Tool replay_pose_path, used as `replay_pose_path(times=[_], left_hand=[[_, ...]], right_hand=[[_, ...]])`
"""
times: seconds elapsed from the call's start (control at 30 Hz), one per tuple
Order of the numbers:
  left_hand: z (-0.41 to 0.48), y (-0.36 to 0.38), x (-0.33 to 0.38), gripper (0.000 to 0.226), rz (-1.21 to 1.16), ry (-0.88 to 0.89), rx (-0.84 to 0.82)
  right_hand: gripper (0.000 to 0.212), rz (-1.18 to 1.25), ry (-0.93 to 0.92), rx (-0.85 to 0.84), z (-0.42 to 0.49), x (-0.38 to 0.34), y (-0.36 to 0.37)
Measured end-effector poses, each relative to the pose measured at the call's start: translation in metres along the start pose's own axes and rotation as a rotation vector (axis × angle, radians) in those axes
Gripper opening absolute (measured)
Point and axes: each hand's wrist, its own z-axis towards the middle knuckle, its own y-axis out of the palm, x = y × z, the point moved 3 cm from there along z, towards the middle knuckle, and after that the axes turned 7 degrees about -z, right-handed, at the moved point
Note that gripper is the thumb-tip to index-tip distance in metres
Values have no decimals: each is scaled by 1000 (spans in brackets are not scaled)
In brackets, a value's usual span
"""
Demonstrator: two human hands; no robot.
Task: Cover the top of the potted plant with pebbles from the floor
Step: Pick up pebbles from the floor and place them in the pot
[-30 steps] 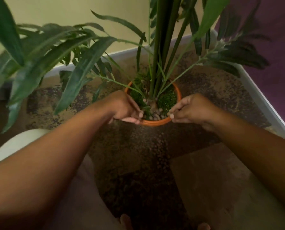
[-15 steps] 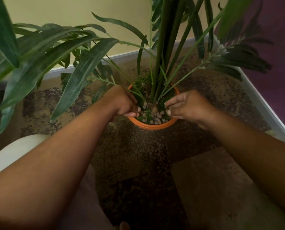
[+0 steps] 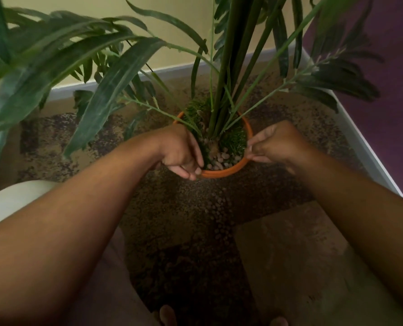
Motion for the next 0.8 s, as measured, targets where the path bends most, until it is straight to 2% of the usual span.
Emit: replay_pose_path(times=[0.1,0.13,0.2,0.27,0.33,0.4,0.5,0.57,0.63,0.73,0.8], left_hand=[[1,29,-9,12,219,-85,-253],[4,42,-14,13,293,-109,-311],[13,71,-28,21,444,-145,-367],[27,96,-44,22,661,-95,-302],[41,110,-60,24,805,0,-137],[56,114,-79,32,821,2,-8],[70,114,-96,33,814,-8,141],[74,116,-103,33,784,-10,192],[76,117,-106,38,719,-24,234],[80,122,-108,54,601,-59,228],[84,125,-108,59,575,-61,215]], right_hand=[[9,-86,120,2,5,22,3],[3,-183,154,-27,4,31,9],[22,-575,132,-138,2,52,29],[36,-855,89,-277,-9,67,54],[45,-945,107,-375,-17,86,72],[57,-873,217,-384,-22,109,85],[98,-763,329,-327,-31,139,106],[115,-734,385,-296,-37,149,126],[116,-671,467,-183,-42,154,142],[93,-557,471,12,-46,160,154],[95,-488,443,35,-49,163,156]])
